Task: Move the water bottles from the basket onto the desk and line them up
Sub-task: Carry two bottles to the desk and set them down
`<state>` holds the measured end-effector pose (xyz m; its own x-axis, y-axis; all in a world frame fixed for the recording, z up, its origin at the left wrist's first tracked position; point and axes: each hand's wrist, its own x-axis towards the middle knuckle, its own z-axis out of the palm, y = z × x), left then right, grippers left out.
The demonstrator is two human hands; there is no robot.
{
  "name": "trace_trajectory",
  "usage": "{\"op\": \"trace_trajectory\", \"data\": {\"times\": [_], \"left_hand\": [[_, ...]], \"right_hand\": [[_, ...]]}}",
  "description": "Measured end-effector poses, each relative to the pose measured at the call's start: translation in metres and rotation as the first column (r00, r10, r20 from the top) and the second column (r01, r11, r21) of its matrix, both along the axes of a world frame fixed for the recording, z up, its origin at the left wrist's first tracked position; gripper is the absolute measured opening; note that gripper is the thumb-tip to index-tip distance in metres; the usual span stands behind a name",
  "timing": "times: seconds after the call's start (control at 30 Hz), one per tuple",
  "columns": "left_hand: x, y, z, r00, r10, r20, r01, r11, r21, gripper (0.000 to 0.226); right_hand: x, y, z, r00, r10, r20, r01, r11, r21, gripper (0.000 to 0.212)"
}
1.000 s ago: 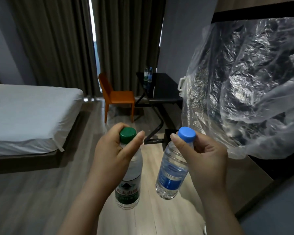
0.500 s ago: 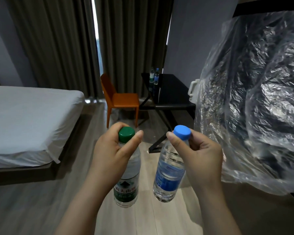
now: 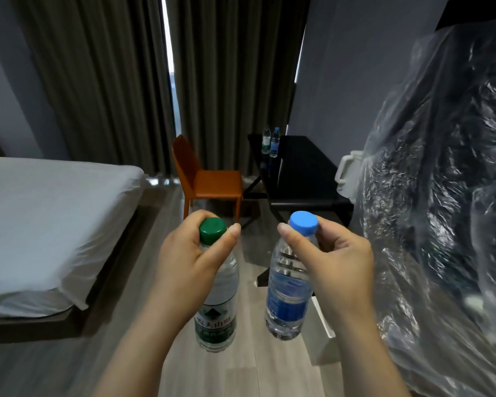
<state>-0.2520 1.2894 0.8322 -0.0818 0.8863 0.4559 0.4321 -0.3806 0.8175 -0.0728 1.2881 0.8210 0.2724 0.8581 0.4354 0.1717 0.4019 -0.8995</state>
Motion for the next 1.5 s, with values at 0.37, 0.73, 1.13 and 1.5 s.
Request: {"op": "trace_trajectory", "data": {"times": [0.37,0.73,1.13,1.5], "left_hand": [[-0.028,0.168,-0.006,0.995,-0.098,0.017,0.098,0.995,-0.006,0.024],[-0.078,0.328,-0.007,0.990,-0.143,0.016,0.144,0.989,-0.021,0.023],[-0.086,0.488,-0.023,0.989,-0.151,0.005,0.151,0.988,-0.015,0.030],[-0.053,0.655,-0.023,0.990,-0.139,-0.013,0.138,0.990,-0.020,0.027]], "right_hand": [[-0.032,0.155,0.002,0.996,-0.074,0.042,0.074,0.997,0.006,0.025],[-0.087,0.299,0.009,0.992,-0.126,0.033,0.125,0.992,0.011,0.020],[-0.096,0.459,-0.007,0.993,-0.112,0.032,0.113,0.993,-0.035,0.020],[-0.059,0.624,-0.005,0.997,-0.077,-0.009,0.077,0.997,-0.027,0.019]]}}
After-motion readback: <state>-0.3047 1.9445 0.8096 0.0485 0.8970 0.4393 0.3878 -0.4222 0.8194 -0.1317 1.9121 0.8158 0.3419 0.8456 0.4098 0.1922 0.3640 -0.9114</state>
